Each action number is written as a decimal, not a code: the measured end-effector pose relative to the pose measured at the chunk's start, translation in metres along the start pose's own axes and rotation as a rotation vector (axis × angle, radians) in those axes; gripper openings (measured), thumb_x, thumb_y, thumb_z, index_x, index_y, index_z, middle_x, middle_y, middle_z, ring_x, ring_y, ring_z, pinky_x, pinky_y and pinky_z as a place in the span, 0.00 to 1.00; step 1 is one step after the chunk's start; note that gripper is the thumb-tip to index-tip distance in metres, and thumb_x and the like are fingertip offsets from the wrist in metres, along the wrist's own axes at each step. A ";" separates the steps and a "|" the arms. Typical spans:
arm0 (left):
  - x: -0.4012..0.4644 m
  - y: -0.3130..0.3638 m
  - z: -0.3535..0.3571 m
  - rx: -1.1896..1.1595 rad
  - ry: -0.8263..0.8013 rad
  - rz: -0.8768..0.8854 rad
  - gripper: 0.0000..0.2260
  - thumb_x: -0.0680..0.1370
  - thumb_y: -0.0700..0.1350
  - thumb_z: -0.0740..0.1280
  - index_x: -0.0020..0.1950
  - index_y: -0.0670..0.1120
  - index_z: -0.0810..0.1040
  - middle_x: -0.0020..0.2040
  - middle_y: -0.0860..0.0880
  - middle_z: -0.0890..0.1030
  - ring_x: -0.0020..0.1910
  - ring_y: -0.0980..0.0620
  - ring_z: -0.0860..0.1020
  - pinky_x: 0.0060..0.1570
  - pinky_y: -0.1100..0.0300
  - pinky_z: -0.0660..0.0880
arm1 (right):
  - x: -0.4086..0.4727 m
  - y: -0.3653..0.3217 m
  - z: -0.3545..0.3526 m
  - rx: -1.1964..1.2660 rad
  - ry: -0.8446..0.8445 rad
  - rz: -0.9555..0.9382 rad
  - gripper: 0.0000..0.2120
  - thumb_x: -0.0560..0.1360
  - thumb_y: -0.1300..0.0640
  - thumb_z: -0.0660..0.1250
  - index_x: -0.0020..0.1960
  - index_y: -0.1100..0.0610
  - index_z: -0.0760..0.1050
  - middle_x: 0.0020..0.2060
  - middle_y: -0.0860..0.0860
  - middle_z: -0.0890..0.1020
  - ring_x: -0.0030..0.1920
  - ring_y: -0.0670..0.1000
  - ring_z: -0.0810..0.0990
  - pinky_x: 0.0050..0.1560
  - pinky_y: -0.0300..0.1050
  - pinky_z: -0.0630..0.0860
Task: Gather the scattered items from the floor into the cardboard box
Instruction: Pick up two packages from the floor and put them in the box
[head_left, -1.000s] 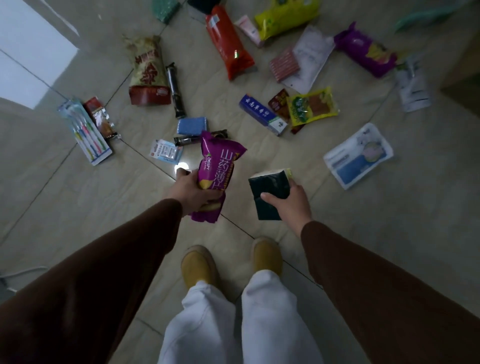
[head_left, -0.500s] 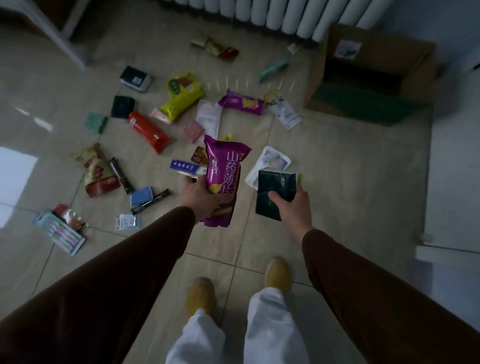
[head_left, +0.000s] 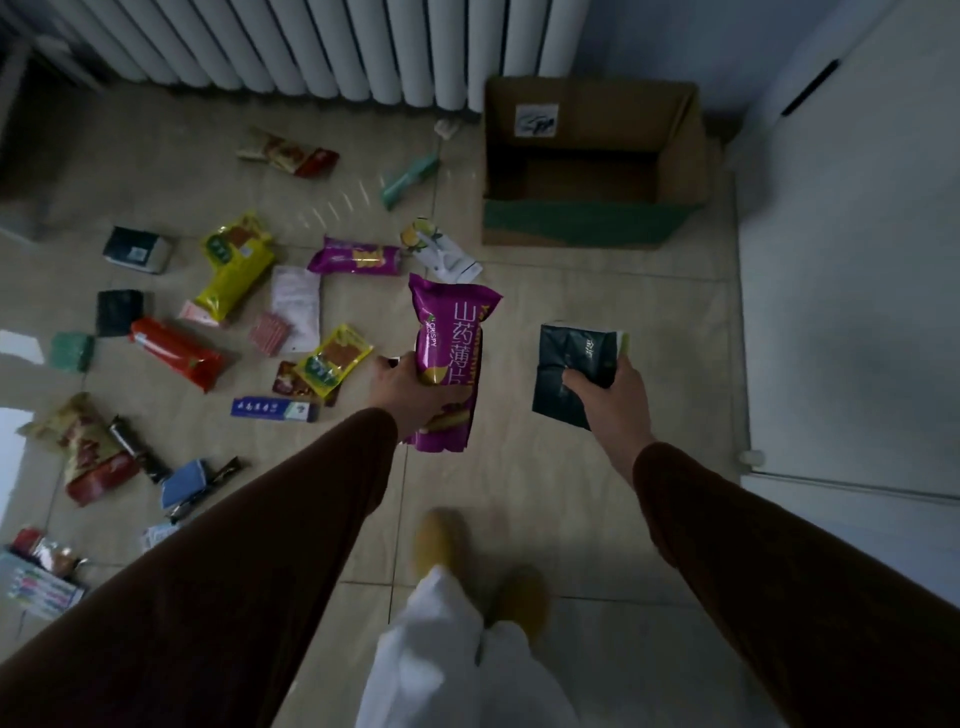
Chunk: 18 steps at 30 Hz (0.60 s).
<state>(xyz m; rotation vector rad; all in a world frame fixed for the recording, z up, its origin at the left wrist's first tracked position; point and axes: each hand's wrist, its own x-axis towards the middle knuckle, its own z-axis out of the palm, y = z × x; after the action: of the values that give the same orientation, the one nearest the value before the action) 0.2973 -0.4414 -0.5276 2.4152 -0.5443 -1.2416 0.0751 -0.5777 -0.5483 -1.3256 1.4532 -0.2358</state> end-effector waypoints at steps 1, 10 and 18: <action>0.006 0.014 0.001 0.029 -0.016 0.004 0.38 0.67 0.62 0.77 0.72 0.50 0.69 0.59 0.47 0.64 0.61 0.41 0.73 0.65 0.44 0.73 | 0.011 -0.006 -0.006 -0.011 0.010 0.012 0.30 0.66 0.42 0.76 0.65 0.50 0.75 0.58 0.52 0.81 0.53 0.50 0.85 0.52 0.47 0.84; 0.084 0.114 0.002 0.054 -0.056 -0.002 0.37 0.67 0.62 0.77 0.71 0.49 0.70 0.61 0.46 0.66 0.59 0.44 0.72 0.64 0.48 0.73 | 0.119 -0.050 -0.049 -0.125 0.085 -0.018 0.36 0.62 0.31 0.72 0.66 0.45 0.72 0.57 0.47 0.81 0.55 0.51 0.82 0.56 0.54 0.83; 0.158 0.204 0.012 0.087 -0.064 -0.013 0.39 0.66 0.63 0.77 0.71 0.49 0.70 0.62 0.45 0.66 0.62 0.42 0.71 0.66 0.47 0.72 | 0.205 -0.088 -0.083 -0.123 0.066 -0.009 0.40 0.61 0.32 0.70 0.68 0.51 0.73 0.59 0.51 0.81 0.58 0.53 0.81 0.59 0.56 0.81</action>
<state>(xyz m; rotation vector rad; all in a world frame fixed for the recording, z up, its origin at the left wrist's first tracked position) 0.3381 -0.6958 -0.5432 2.4611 -0.6139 -1.3311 0.1077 -0.8127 -0.5667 -1.4352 1.5374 -0.2002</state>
